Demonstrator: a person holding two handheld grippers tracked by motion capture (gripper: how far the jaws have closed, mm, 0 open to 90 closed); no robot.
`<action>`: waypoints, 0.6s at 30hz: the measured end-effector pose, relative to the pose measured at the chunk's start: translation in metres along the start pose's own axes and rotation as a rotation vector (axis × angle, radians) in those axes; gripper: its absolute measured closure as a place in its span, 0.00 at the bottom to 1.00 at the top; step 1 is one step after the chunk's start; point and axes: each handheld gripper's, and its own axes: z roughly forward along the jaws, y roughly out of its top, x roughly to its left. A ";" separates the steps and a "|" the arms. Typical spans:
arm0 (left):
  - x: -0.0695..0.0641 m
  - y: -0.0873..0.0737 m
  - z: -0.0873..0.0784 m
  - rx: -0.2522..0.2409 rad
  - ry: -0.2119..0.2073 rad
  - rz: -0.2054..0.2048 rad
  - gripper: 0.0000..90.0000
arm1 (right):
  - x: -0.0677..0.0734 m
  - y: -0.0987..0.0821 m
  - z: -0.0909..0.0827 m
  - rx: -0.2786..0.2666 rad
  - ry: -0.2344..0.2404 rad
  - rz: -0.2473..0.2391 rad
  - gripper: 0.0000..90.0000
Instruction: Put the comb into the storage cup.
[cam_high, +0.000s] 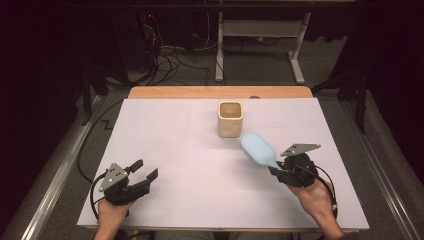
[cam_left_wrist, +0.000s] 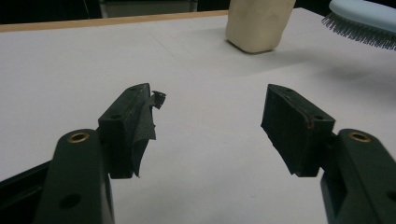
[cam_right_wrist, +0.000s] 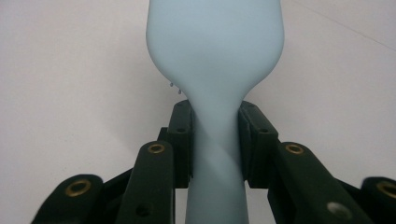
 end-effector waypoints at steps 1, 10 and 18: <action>-0.001 0.000 0.001 -0.001 -0.002 0.001 0.38 | 0.001 0.000 0.000 -0.005 0.006 -0.007 0.78; -0.008 0.004 0.004 -0.011 -0.019 0.017 0.38 | 0.009 0.005 0.002 -0.023 0.035 -0.023 0.78; -0.012 0.008 0.007 -0.010 -0.044 0.019 0.38 | 0.018 0.011 0.003 -0.032 0.053 -0.048 0.78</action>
